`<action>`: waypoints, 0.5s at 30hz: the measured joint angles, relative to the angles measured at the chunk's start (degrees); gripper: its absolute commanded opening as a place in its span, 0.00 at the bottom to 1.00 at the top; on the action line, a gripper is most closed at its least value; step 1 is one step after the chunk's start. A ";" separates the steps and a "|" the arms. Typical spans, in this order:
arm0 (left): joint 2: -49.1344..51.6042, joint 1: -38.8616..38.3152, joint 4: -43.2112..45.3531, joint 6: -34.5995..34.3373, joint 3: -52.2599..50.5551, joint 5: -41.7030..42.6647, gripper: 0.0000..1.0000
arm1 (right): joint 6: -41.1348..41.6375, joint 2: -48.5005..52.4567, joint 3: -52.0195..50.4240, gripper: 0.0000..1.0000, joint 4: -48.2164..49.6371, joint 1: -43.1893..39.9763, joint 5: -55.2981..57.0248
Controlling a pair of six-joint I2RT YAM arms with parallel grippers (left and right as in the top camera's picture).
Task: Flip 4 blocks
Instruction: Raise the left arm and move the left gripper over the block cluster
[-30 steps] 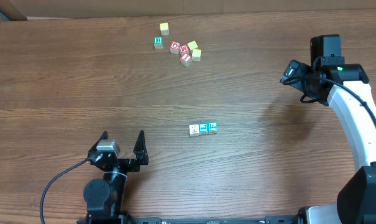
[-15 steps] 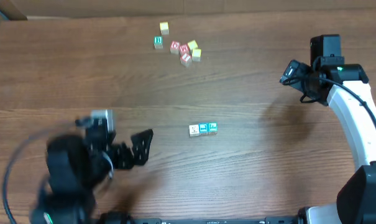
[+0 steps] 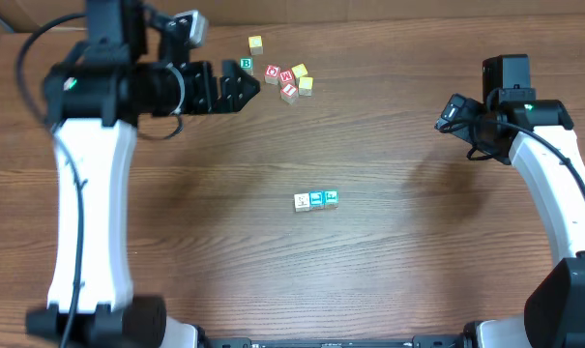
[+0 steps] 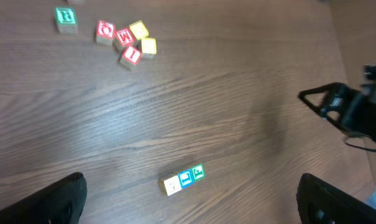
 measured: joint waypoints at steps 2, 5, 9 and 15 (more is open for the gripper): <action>3.78 -0.72 0.79 -0.31 0.07 0.02 0.40 | -0.02 0.00 0.00 1.00 0.00 0.00 0.00; 9.53 -2.19 2.01 -1.16 0.11 0.04 0.04 | 0.00 0.00 0.00 1.00 0.00 0.00 0.00; 17.38 -5.20 4.90 -3.39 0.11 -0.83 0.05 | 0.00 0.00 0.00 1.00 0.02 0.00 0.02; 25.62 -11.06 13.88 -7.74 0.09 -10.43 0.77 | -0.02 0.00 0.00 1.00 0.02 0.00 0.00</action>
